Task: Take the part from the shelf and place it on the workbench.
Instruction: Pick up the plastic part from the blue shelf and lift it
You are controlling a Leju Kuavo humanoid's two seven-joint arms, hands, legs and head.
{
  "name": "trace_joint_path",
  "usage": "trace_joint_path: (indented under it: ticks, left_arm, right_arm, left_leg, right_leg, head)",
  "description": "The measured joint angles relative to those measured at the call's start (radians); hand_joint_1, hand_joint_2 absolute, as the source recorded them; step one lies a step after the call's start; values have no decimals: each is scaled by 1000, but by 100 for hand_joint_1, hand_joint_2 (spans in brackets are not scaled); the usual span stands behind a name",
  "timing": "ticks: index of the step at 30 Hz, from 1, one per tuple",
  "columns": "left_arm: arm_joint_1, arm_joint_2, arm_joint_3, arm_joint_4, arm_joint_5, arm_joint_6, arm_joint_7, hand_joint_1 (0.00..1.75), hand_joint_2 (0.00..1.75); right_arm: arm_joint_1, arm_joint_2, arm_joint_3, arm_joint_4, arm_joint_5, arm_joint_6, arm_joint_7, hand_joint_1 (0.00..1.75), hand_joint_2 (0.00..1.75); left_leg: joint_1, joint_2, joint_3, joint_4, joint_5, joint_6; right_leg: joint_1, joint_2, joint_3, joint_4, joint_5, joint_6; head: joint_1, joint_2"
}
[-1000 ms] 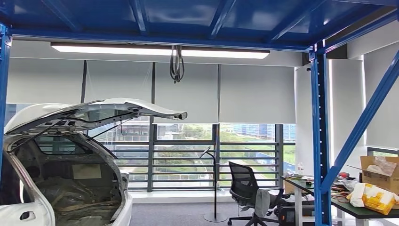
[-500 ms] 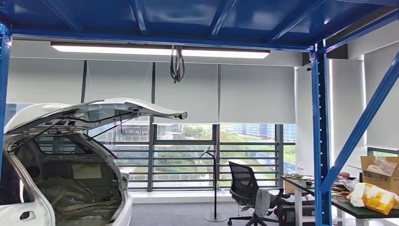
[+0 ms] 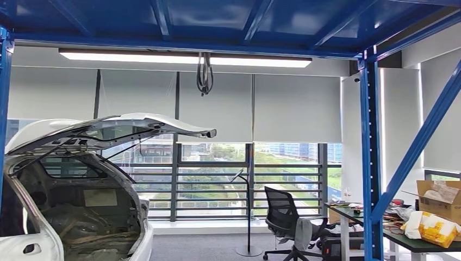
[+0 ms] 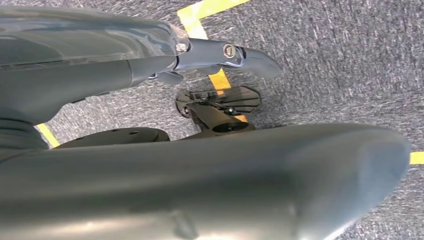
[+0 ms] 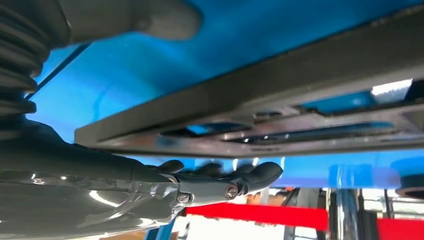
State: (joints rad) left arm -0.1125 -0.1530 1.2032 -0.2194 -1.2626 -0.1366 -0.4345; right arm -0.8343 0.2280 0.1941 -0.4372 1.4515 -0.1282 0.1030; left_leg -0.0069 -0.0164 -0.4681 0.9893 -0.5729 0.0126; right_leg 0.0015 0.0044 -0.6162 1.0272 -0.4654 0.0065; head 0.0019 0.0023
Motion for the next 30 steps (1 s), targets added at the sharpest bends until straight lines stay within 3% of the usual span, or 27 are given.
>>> trace_joint_path:
  ticks: [12, 22, 30]
  left_arm:
    - [0, 0, 0, 0, 2, 0, -13, 0, 0]
    - [0, 0, -19, 0, -8, 13, -78, 0, 0]
    - [0, 6, -32, 0, -17, 27, -62, 0, 0]
  right_arm:
    - [-36, -20, -5, 12, -14, -7, -19, 175, 175]
    - [-38, -40, -15, -1, -28, -21, -27, 175, 175]
    - [-31, -43, -20, -59, -66, -27, -74, 175, 175]
  left_leg:
    - [0, 0, 2, 0, 0, 0]
    - [-1, 0, 4, 0, 0, 0]
    - [0, 0, 3, 0, 0, 0]
  right_leg:
    - [0, 0, 2, 0, 0, 0]
    - [0, 0, 4, 0, 0, 0]
    - [0, 0, 3, 0, 0, 0]
  head:
    - [0, 0]
    - [0, 0]
    - [0, 0]
